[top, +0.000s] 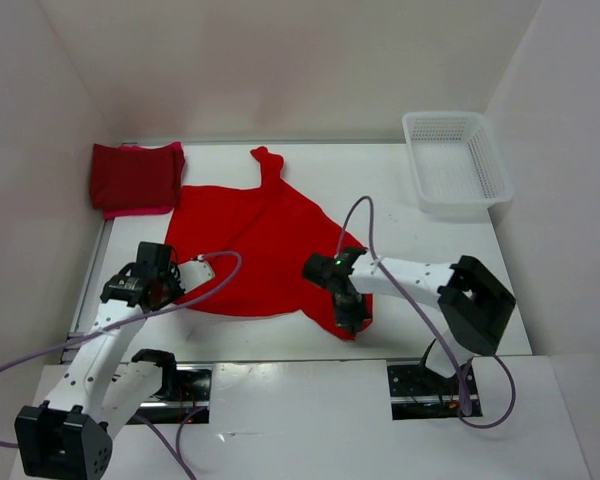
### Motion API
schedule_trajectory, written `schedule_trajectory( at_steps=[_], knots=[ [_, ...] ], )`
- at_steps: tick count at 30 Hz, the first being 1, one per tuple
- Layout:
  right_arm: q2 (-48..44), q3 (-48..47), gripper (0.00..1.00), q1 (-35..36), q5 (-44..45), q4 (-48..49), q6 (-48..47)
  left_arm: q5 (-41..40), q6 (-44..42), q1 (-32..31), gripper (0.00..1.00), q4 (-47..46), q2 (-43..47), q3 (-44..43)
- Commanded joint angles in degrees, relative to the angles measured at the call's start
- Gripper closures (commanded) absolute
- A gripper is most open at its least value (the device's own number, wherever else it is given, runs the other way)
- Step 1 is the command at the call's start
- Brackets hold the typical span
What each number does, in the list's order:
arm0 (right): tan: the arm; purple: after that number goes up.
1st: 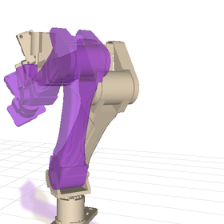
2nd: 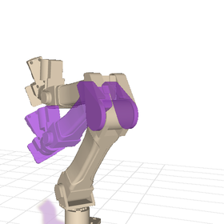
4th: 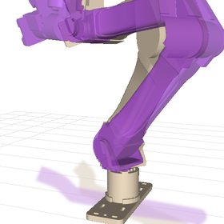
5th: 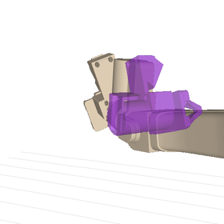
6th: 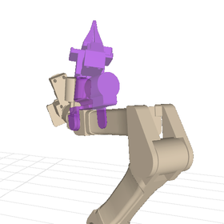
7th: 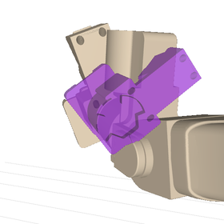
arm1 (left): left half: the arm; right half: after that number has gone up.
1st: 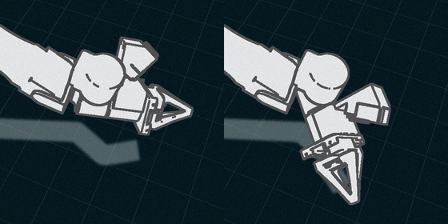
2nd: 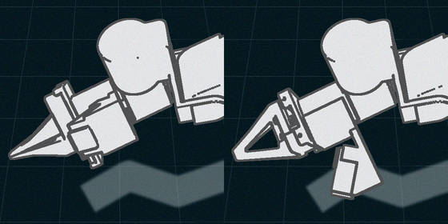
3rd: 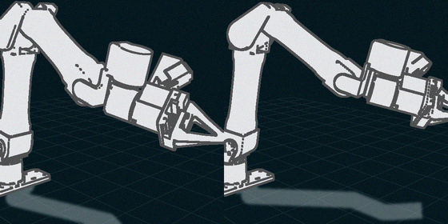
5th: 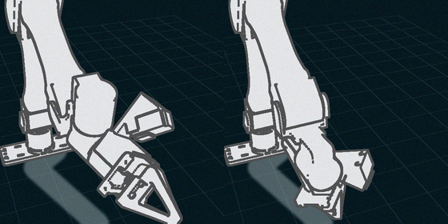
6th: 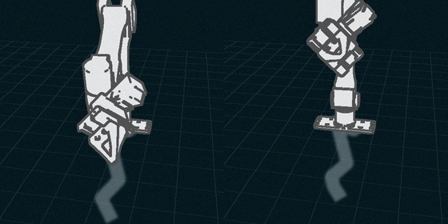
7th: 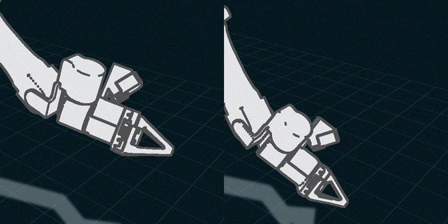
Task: Fold and stack the t-shirts
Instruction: Flatten out the tshirt
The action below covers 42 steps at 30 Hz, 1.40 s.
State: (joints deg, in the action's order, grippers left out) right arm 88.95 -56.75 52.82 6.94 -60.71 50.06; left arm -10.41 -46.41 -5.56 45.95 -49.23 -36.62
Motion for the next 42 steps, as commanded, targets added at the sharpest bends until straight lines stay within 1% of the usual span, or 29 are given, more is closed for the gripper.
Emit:
schedule_trajectory(
  at_steps=[1,5,9,12,15,16,17,18,19,20,21,22,23,24,26,27,28,29,30,31,32,33,34,36,37,38,40,41,42],
  knots=[
    [3.2,0.1,1.0,4.0,0.3,-2.5,-0.3,-1.4,-5.6,-0.2,1.0,3.9,3.3,1.4],
    [0.1,2.1,1.0,3.4,-1.0,-3.7,0.2,-3.7,-8.4,-0.2,1.0,5.3,8.1,3.6],
    [-4.7,1.5,1.0,0.9,-1.5,-6.1,1.3,-5.0,-9.9,-0.2,1.0,6.5,9.9,6.6],
    [-6.0,0.3,1.0,0.9,-5.2,-7.8,1.3,-5.0,-9.9,-0.2,1.0,7.1,11.3,7.2],
    [-6.0,-0.9,1.0,3.2,-7.6,-10.2,0.2,-5.0,-10.5,-0.2,1.0,8.4,11.8,7.2],
    [-6.0,-1.6,0.99,3.7,-8.6,-10.8,-0.4,-5.0,-11.0,-0.2,1.0,8.5,11.8,7.2],
    [-5.5,-1.6,0.94,4.5,-11.3,-11.4,-1.1,-5.0,-11.0,-0.2,0.99,9.1,12.3,7.2],
    [-5.5,-1.6,0.69,4.5,-12.6,-12.1,-2.8,-5.0,-11.0,-0.2,0.95,9.6,12.3,7.2],
    [-5.5,-1.6,0.47,4.5,-13.2,-12.8,-3.4,-5.0,-11.0,-0.2,0.85,9.6,14.0,7.2],
    [-6.4,-2.5,0.29,4.5,-13.2,-13.4,-3.4,-5.0,-11.0,-0.2,0.69,9.6,14.9,7.2],
    [-8.6,-4.1,0.05,4.5,-12.1,-13.4,-3.4,-5.7,-10.4,-0.2,0.34,9.6,16.2,7.2],
    [-10.0,-5.3,0.0,4.5,-11.5,-13.4,-3.4,-6.4,-9.1,-0.2,0.18,8.5,17.5,6.6],
    [-11.2,-7.0,0.0,1.4,-11.0,-13.4,-3.4,-6.9,-7.9,-0.2,0.09,5.8,20.5,6.0],
    [-12.6,-11.1,0.0,-0.3,-8.8,-12.3,-3.4,-6.9,-7.2,-0.2,0.06,4.4,21.8,4.6],
    [-13.1,-14.3,0.02,-4.5,-6.9,-9.3,-5.1,-7.6,-3.9,-0.2,0.04,-1.9,22.6,3.3],
    [-12.5,-14.8,0.04,-9.4,-5.9,-3.9,-5.8,-7.6,-2.6,-0.2,0.04,-4.3,22.0,2.8],
    [-11.7,-14.2,0.1,-11.9,-5.4,-1.3,-6.6,-8.2,0.0,-0.2,0.04,-9.5,19.6,1.9],
    [-10.6,-13.7,0.13,-14.5,-5.4,1.2,-7.5,-8.2,1.1,-0.2,0.04,-11.8,18.0,1.3],
    [-8.6,-12.7,0.17,-19.5,-5.4,6.2,-7.5,-8.2,2.3,-0.2,0.04,-13.9,15.9,0.5],
    [-7.9,-11.8,0.26,-21.8,-3.5,9.0,-7.5,-7.7,4.7,-0.2,0.04,-17.6,11.5,-0.1],
    [-7.2,-10.5,0.29,-24.1,-2.4,11.6,-7.5,-7.0,5.9,-0.2,0.04,-18.9,8.7,-1.8],
    [-5.4,-10.5,0.29,-27.4,-0.5,16.2,-6.7,-6.3,7.2,0.5,0.04,-20.1,6.0,-2.5],
    [-4.1,-10.5,0.29,-28.6,2.4,17.8,-6.0,-5.8,8.6,1.2,0.04,-22.9,0.8,-3.0],
    [-0.9,-11.5,0.27,-30.1,4.4,20.4,-5.3,-3.7,10.2,2.5,0.04,-26.0,-2.9,-3.6],
    [2.6,-12.1,0.27,-30.7,5.4,22.3,-5.3,-2.8,10.9,2.5,0.04,-27.7,-5.1,-3.6],
    [4.5,-13.7,0.27,-30.7,6.1,22.3,-5.3,-0.9,10.9,2.5,0.04,-27.8,-5.8,-4.4],
    [9.9,-15.0,0.24,-32.2,6.2,22.8,-5.9,-0.9,11.5,2.5,0.04,-27.2,-6.9,-5.2],
    [11.1,-15.0,0.2,-32.2,5.5,22.8,-6.5,-0.9,11.0,2.5,0.04,-27.2,-7.5,-5.2],
    [11.9,-15.0,0.17,-32.2,4.8,23.5,-7.0,-0.9,11.0,2.5,0.04,-26.1,-7.5,-5.2]
  ],
)
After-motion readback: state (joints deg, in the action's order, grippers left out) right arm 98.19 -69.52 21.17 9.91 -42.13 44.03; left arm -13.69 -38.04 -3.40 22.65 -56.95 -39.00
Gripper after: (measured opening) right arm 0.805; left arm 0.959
